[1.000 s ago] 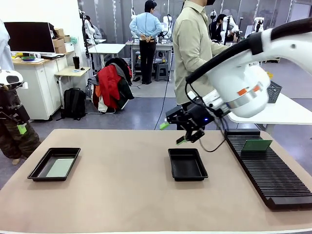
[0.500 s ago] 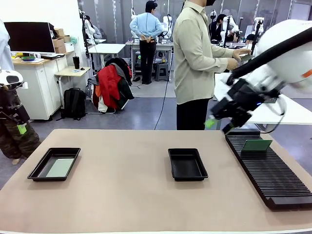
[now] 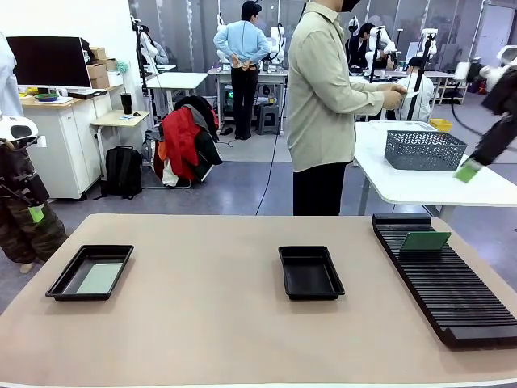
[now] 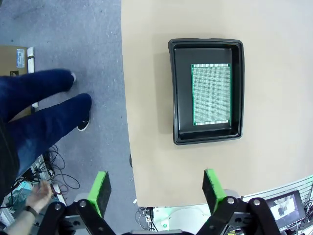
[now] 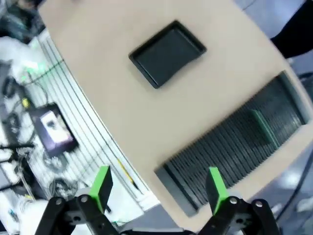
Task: Inspect and transfer BCBs to ESD trays.
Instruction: Pick up the Blank PCB from the PCB Rack and place it in the right ESD tray.
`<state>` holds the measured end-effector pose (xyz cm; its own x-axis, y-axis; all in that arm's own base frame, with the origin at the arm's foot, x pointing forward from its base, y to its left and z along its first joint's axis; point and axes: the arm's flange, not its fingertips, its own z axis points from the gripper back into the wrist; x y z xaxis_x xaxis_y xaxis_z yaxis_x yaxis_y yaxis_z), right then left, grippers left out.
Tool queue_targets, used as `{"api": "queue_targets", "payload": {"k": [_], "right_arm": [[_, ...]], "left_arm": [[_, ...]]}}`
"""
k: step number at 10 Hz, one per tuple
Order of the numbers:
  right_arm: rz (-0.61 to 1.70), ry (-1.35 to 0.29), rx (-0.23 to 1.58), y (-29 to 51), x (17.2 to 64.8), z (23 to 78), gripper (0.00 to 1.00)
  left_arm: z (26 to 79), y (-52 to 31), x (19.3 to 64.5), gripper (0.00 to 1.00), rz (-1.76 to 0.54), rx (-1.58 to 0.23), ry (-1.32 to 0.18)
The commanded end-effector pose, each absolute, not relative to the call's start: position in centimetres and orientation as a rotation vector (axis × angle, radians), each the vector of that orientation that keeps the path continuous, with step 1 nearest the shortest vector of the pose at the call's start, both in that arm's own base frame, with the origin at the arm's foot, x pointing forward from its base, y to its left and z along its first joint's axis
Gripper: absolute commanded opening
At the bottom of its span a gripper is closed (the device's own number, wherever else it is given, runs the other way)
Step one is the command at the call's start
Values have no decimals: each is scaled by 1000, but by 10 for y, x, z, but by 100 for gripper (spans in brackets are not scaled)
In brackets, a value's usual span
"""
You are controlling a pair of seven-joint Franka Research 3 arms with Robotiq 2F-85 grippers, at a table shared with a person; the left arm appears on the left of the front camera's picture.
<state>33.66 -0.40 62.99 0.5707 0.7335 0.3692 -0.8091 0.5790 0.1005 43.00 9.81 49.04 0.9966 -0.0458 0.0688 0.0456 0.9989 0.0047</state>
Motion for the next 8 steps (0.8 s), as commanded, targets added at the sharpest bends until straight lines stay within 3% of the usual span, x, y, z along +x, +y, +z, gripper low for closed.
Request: {"api": "queue_targets", "payload": {"k": [1, 5, 8], "right_arm": [[1130, -329, 152, -24, 335, 648, 100], [1456, -256, -92, -47, 323, 682, 100], [1569, -257, -136, -53, 317, 693, 100]], "left_arm": [[489, 98, 430, 100, -42, 2, -78], [489, 98, 430, 100, -42, 2, -78], [489, 98, 430, 100, -42, 2, -78]]}}
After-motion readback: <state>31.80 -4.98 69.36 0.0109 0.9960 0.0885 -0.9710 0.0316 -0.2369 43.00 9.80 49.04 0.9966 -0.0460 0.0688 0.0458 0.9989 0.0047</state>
